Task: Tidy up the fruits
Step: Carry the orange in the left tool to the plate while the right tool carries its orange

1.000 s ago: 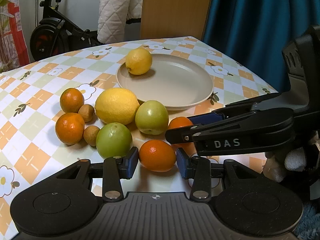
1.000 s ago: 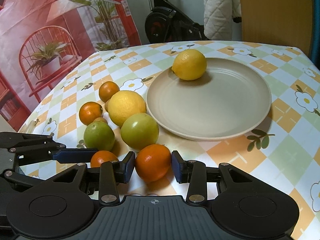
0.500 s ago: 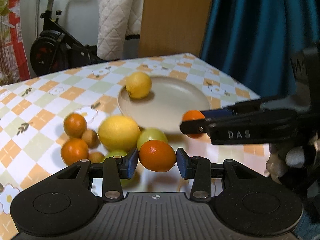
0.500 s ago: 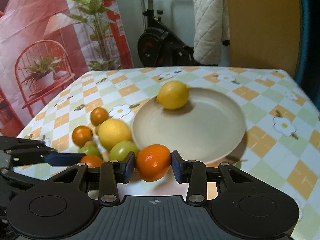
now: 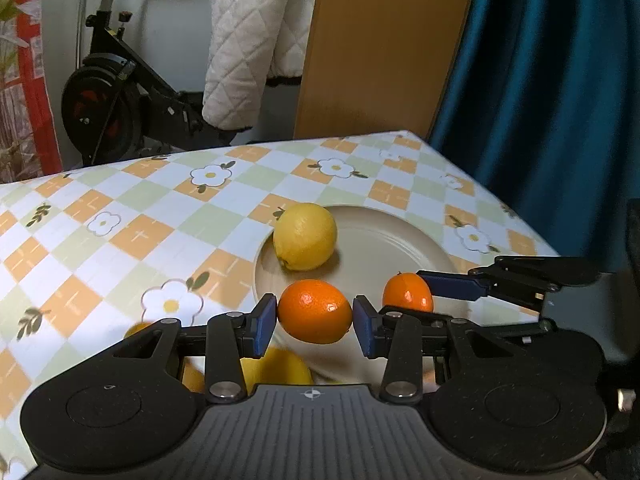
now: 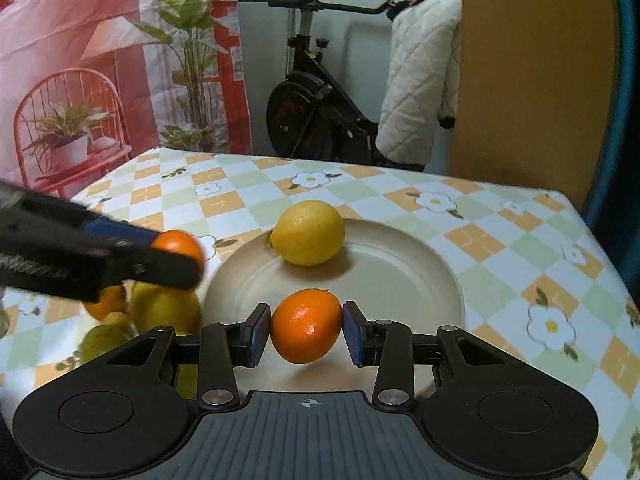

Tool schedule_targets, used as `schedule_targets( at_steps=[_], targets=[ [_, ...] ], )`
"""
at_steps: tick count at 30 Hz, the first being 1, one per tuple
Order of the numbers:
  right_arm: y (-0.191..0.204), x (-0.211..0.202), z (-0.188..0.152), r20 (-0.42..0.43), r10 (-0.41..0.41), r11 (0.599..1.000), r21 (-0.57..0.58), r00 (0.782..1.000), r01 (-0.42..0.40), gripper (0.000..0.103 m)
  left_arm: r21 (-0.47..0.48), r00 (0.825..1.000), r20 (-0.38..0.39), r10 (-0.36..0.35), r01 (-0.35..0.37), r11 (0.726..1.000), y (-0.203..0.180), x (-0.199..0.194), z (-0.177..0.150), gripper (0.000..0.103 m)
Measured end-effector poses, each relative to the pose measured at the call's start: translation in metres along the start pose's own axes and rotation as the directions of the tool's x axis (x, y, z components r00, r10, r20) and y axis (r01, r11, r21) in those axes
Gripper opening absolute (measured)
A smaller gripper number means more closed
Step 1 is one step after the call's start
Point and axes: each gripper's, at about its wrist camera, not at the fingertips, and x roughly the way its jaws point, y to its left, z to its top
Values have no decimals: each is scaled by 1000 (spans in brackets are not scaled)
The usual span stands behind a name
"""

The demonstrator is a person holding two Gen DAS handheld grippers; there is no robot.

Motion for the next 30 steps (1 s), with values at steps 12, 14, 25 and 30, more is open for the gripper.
schedule_targets(
  at_steps=[12, 14, 25, 30],
  targets=[
    [-9, 38, 14, -12, 2, 999, -54, 1000, -3, 36, 8, 998, -59, 18, -18, 1000, 10, 43, 22, 44],
    [-10, 43, 14, -16, 6, 998, -54, 1000, -7, 36, 9, 998, -68, 19, -19, 1000, 10, 48, 23, 44],
    [-8, 57, 15, -29, 8, 999, -44, 1000, -9, 36, -3, 995, -97, 26, -26, 1000, 17, 59, 20, 44],
    [-6, 57, 16, -35, -3, 999, -52, 999, 1, 37, 4, 996, -84, 32, -32, 999, 15, 57, 21, 45]
  ],
)
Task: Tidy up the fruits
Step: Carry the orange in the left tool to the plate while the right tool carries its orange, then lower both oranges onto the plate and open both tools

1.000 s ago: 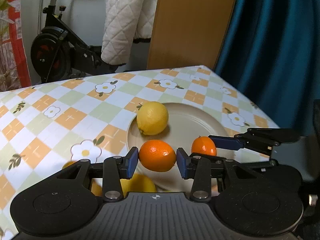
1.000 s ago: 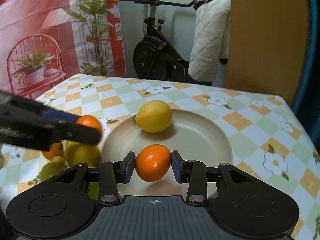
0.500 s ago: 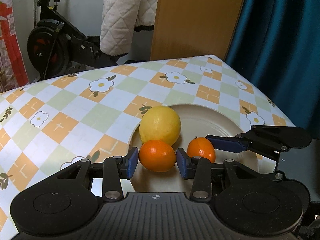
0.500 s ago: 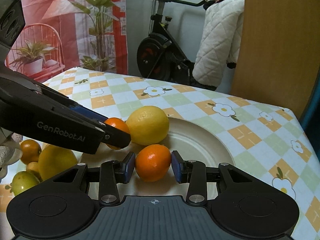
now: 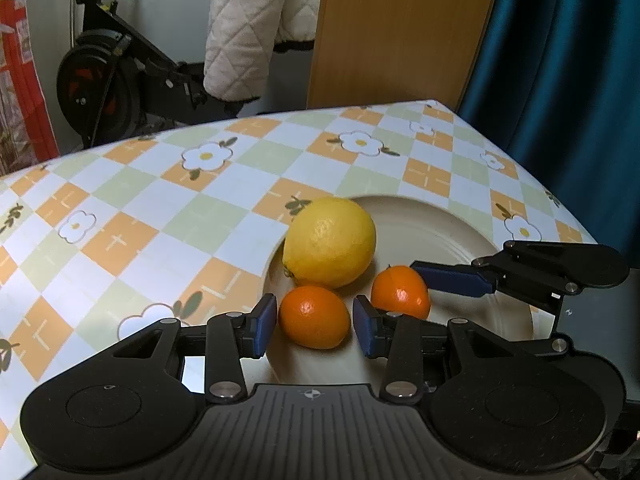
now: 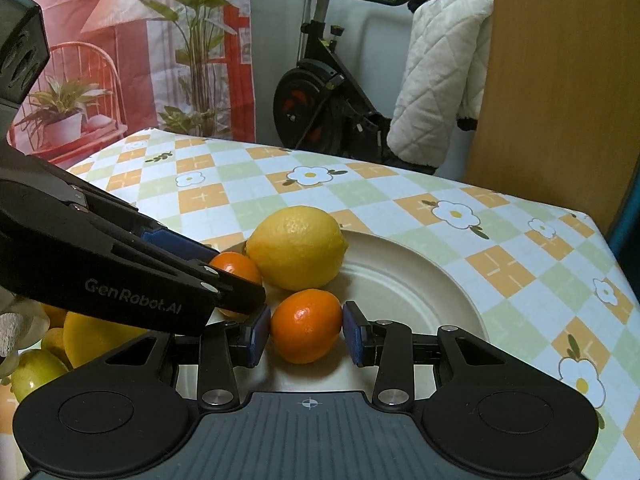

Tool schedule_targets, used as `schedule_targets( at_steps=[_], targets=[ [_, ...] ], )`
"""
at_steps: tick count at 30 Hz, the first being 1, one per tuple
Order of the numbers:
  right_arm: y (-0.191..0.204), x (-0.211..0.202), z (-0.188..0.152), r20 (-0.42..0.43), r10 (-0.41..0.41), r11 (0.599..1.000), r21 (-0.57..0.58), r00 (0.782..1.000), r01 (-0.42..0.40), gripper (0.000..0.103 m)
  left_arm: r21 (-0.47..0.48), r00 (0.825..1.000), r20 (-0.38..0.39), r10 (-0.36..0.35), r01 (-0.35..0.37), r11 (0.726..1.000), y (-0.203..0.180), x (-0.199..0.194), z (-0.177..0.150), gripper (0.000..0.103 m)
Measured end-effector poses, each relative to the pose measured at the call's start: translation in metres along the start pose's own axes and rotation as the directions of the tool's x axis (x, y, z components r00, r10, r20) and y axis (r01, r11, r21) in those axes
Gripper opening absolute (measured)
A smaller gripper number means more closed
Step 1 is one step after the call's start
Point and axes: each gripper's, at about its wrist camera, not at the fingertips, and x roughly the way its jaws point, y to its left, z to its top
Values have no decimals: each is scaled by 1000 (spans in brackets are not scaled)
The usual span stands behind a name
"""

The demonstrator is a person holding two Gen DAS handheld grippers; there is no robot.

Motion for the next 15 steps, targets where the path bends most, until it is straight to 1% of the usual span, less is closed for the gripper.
schedule_targets(
  at_steps=[2, 4, 6, 11, 15],
  targets=[
    [0, -2, 1, 4, 1, 1000, 3, 1000, -1, 39, -7, 1000, 11, -2, 2, 1000, 1, -4, 1, 46],
    [2, -9, 1, 15, -1, 1000, 9, 1000, 1, 43, -17, 1000, 26, 3, -3, 1000, 2, -10, 1, 49],
    [2, -15, 3, 22, -3, 1000, 20, 1000, 3, 43, -26, 999, 44, 13, -12, 1000, 4, -18, 1, 49],
    [5, -36, 4, 54, -4, 998, 66, 999, 1, 43, -41, 993, 101, 57, -53, 998, 9, -45, -1, 49],
    [11, -53, 4, 78, 7, 994, 105, 997, -15, 43, -67, 983, 149, 103, -94, 993, 16, -73, -8, 49]
  ],
)
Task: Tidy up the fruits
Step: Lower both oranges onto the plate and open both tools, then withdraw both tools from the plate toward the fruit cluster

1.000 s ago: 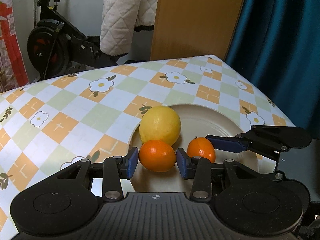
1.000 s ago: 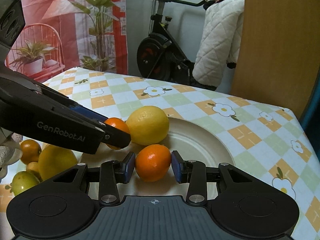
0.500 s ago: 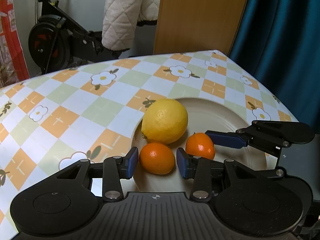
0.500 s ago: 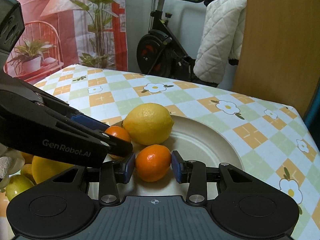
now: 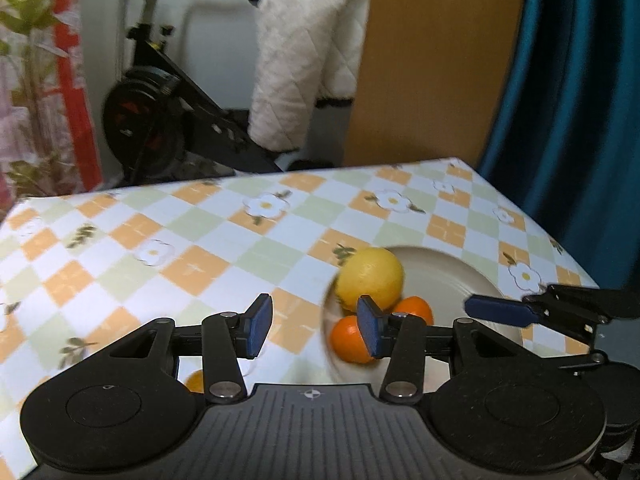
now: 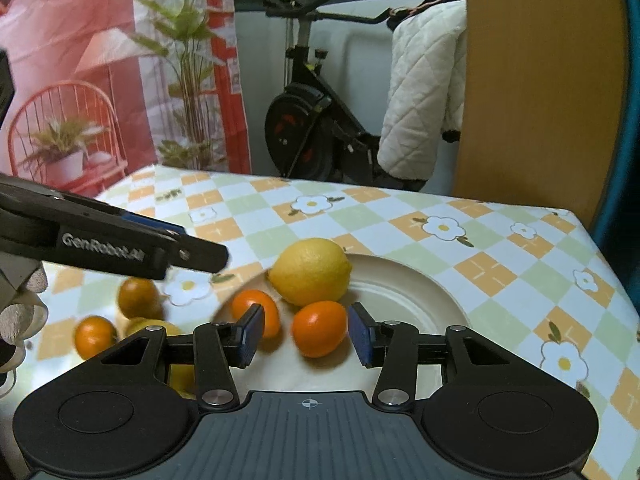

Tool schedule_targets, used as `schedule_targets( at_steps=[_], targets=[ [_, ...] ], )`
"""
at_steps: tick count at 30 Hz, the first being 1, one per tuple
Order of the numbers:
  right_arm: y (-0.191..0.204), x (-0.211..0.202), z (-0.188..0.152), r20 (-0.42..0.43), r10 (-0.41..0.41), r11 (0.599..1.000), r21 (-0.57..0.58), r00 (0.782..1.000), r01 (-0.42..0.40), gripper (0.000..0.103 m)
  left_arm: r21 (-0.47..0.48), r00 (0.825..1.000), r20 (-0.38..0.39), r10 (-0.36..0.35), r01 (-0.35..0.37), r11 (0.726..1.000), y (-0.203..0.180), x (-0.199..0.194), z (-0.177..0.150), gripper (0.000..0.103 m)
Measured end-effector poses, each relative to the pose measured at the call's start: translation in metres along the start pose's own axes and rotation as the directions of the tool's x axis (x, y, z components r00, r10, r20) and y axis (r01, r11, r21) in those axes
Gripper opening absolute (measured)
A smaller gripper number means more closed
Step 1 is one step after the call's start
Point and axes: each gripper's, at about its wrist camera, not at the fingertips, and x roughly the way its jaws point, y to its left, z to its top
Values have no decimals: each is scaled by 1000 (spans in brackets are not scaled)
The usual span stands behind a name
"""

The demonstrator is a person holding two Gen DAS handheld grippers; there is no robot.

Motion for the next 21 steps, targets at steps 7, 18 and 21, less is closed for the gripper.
schedule_targets(
  at_steps=[7, 18, 21],
  targets=[
    [21, -25, -9, 19, 25, 999, 30, 999, -26, 43, -39, 993, 50, 109, -107, 993, 13, -40, -17, 49],
    [36, -42, -11, 22, 3, 998, 55, 1000, -4, 43, -80, 973, 101, 206, -198, 977, 18, -79, -38, 49],
    [38, -44, -11, 24, 2, 998, 57, 1000, -3, 43, -75, 970, 119, 212, -204, 976, 16, -85, -39, 49]
  ],
)
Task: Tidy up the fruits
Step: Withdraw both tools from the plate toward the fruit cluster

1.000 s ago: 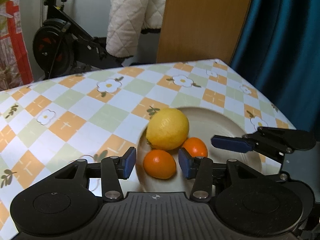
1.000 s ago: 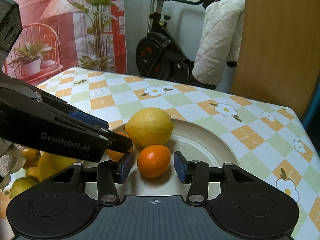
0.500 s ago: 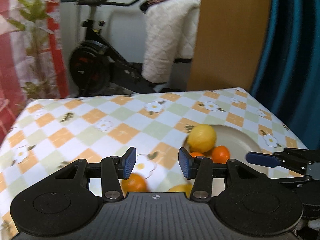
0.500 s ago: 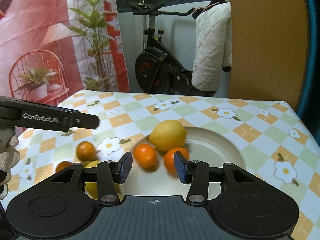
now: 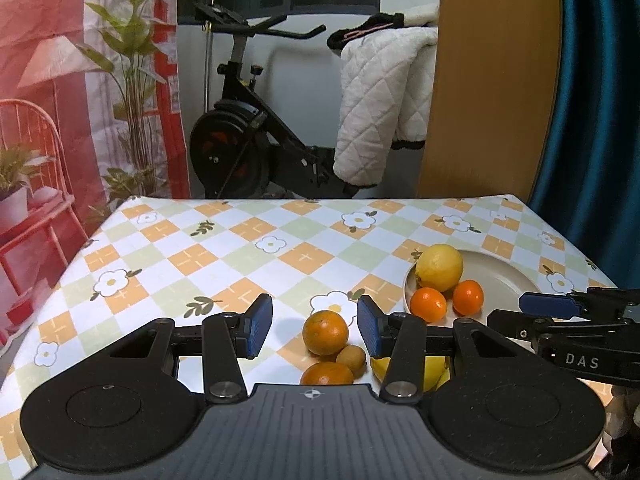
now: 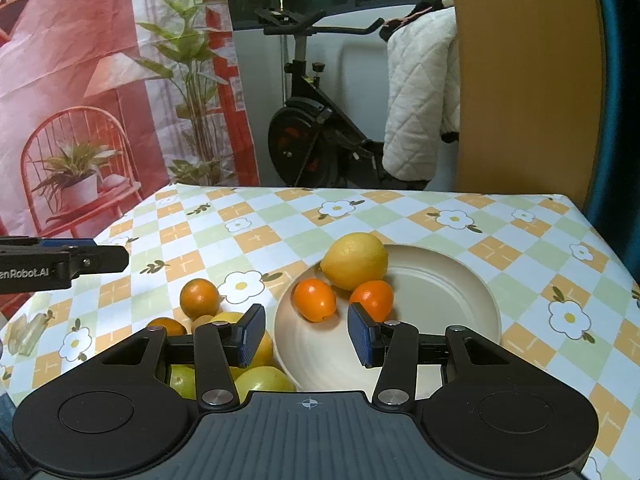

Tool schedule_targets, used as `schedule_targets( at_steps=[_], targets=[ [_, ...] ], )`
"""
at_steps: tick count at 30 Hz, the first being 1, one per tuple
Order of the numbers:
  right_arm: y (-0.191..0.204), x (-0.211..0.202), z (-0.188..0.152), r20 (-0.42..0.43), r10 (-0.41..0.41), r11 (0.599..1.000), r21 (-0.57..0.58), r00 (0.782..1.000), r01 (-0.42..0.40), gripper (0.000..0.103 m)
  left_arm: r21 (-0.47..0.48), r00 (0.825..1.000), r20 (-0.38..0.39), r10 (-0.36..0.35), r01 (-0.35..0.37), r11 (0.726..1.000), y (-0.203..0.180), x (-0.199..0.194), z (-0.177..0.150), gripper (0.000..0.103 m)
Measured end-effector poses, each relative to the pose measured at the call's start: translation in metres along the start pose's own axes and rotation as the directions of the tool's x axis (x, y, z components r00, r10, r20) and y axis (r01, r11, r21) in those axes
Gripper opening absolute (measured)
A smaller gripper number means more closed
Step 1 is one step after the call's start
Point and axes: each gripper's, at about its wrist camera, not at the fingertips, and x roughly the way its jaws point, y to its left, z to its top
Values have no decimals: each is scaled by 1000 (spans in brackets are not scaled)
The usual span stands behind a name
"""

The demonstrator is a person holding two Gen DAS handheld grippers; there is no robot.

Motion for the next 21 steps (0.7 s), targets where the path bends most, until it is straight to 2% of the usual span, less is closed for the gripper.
schedule_targets(
  at_steps=[5, 8, 11, 17, 21],
  targets=[
    [3, -2, -5, -14, 6, 999, 32, 1000, -6, 43, -23, 1000, 17, 26, -26, 999, -5, -11, -11, 51],
    [7, -3, -10, -30, 8, 999, 40, 1000, -7, 43, -37, 998, 27, 49, -48, 998, -5, -18, -16, 67],
    [12, -6, -7, -26, -2, 1000, 23, 1000, 2, 43, -65, 995, 42, 88, -85, 994, -1, -22, -17, 71],
    [22, -3, 0, -31, -21, 1000, -2, 999, 21, 43, -43, 997, 20, 80, -79, 996, 4, -17, -21, 75],
    [26, 7, 1, -38, -5, 1000, -12, 999, 5, 43, -76, 996, 11, 91, -90, 993, 19, -10, -21, 74]
  ],
)
